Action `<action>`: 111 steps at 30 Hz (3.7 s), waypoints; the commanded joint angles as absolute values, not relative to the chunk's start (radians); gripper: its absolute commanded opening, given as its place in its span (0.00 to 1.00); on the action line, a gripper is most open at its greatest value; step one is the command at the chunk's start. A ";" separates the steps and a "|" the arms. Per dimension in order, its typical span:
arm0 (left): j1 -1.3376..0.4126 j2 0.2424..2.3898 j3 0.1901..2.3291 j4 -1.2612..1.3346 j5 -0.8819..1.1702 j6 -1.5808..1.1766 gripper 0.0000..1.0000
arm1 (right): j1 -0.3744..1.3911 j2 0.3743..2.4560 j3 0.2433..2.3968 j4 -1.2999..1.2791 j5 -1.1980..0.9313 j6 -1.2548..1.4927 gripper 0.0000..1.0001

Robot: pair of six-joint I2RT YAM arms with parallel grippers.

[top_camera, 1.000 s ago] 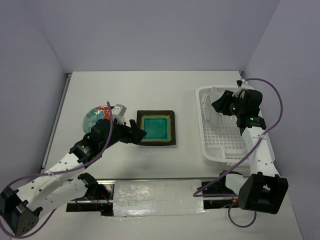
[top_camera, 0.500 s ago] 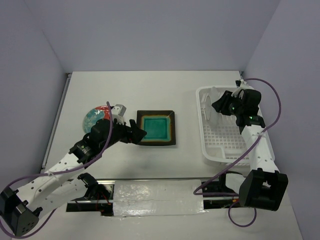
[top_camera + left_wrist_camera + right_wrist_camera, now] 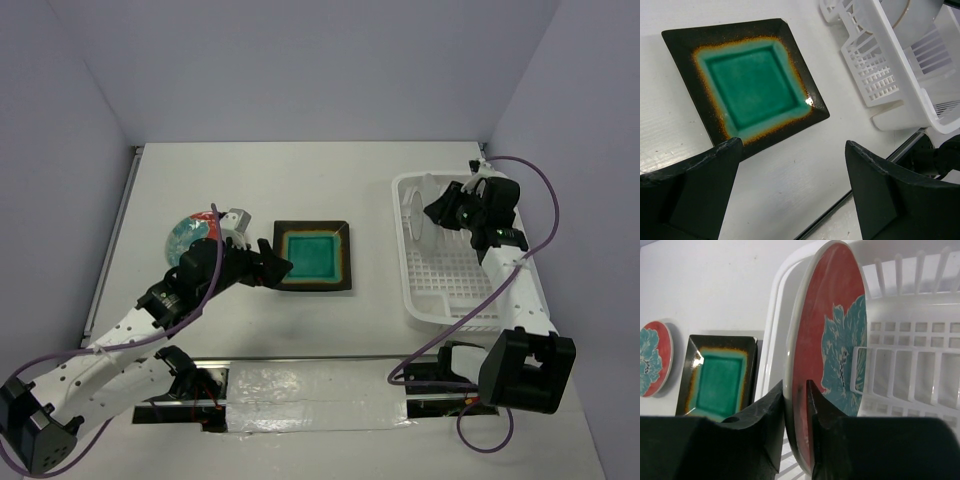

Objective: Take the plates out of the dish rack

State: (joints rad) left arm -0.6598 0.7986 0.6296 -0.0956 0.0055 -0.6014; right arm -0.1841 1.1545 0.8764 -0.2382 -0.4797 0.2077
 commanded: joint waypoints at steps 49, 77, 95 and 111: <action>-0.439 1.196 1.483 -0.589 0.070 -0.546 0.95 | 0.368 1.163 1.697 -0.453 -0.102 -0.222 0.00; -0.179 1.135 1.163 -0.316 0.566 -0.730 0.86 | 1.253 1.206 0.835 0.630 0.644 -1.267 0.00; -0.166 1.097 1.227 -0.477 0.316 -0.623 0.85 | 1.262 1.350 0.850 0.724 0.686 -1.243 0.00; -0.176 1.091 1.088 -0.209 0.569 -0.802 0.80 | 1.281 1.414 0.851 0.813 0.666 -1.247 0.00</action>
